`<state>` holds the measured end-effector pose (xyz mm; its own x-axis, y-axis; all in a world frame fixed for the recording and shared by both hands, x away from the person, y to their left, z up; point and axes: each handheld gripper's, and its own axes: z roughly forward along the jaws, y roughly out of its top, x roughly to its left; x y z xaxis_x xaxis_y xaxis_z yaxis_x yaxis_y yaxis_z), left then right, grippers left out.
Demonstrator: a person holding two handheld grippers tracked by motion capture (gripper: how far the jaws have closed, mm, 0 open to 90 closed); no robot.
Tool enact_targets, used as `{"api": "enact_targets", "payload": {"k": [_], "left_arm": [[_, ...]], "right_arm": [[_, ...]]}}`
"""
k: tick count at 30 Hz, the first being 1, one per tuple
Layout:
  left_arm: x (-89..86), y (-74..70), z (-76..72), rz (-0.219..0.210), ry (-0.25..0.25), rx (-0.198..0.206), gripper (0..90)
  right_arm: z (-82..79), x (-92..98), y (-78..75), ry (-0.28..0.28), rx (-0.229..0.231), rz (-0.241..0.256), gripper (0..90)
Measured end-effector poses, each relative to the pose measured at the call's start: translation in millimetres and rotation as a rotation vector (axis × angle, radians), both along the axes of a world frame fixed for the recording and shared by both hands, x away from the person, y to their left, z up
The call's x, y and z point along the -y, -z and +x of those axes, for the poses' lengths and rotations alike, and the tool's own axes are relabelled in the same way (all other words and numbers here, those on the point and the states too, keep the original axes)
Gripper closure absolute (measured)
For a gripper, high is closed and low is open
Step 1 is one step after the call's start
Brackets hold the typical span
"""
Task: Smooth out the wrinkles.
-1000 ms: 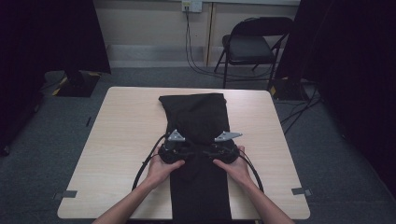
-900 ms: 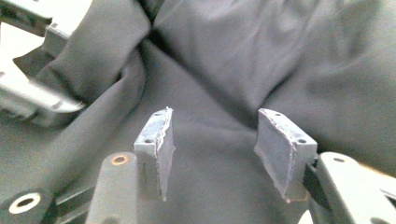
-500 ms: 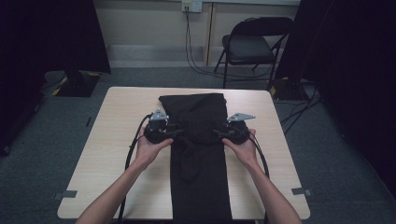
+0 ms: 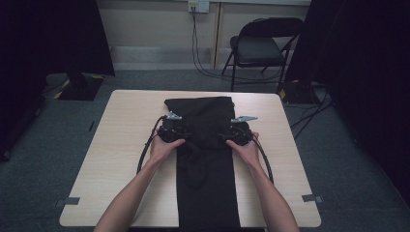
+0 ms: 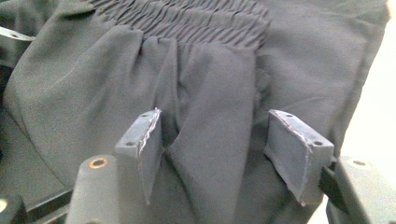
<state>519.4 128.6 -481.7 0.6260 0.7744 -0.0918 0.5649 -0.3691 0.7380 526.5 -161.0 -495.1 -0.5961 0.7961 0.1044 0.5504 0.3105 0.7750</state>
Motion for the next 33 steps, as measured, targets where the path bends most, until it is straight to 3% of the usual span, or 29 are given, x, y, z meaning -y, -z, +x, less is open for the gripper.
{"api": "enact_targets", "payload": {"k": [3,5,6,7,8,10,14,21,23,25,28,30,31,33], "left_arm": [[1.7,3.6,0.6,-0.002,0.006,-0.009,48.6],[3.4,4.7,0.8,0.019,0.016,-0.01,60.2],[1.5,3.9,1.7,0.003,0.038,-0.023,70.8],[-1.3,2.0,3.0,-0.027,0.043,-0.025,81.3],[-2.7,0.6,3.9,-0.057,0.035,-0.031,84.2],[-3.0,-7.0,4.5,-0.073,0.027,-0.009,85.4],[-3.3,-30.2,6.9,-0.119,0.013,0.044,85.7],[-10.6,-90.9,9.3,-0.186,-0.001,0.166,85.7],[-11.2,-110.6,3.5,-0.174,0.014,0.212,85.7],[-15.3,-133.8,-7.2,-0.203,0.025,0.25,85.7],[-17.6,-158.6,-27.5,-0.205,0.05,0.3,85.6],[-19.0,-169.7,-46.6,-0.211,0.067,0.319,85.6],[-19.0,-173.3,-59.8,-0.188,0.084,0.326,85.6],[-20.5,-171.3,-80.0,-0.181,0.108,0.327,85.6]], "right_arm": [[1.4,-6.6,4.3,-0.015,-0.005,-0.022,36.2],[2.1,-8.2,4.9,-0.002,-0.009,-0.011,38.9],[2.4,-8.6,4.7,0.01,-0.011,-0.011,45.9],[2.7,-8.3,3.1,0.005,-0.025,-0.007,59.6],[2.2,-8.4,2.1,-0.001,-0.03,-0.009,65.2],[3.2,-8.3,-1.2,0.0,-0.051,0.012,78.9],[6.2,-9.1,-15.0,0.001,-0.037,0.045,83.2],[12.0,-1.6,-76.9,0.008,0.071,0.136,84.0],[10.8,0.1,-99.0,0.004,0.109,0.149,84.1],[5.9,0.9,-121.1,-0.007,0.15,0.16,84.2],[-10.3,1.4,-149.4,-0.037,0.206,0.172,84.2],[-23.9,0.2,-161.9,-0.061,0.225,0.159,84.2],[-32.0,-0.7,-165.8,-0.075,0.237,0.149,84.2],[-48.8,-0.6,-167.8,-0.106,0.245,0.139,84.2]]}}
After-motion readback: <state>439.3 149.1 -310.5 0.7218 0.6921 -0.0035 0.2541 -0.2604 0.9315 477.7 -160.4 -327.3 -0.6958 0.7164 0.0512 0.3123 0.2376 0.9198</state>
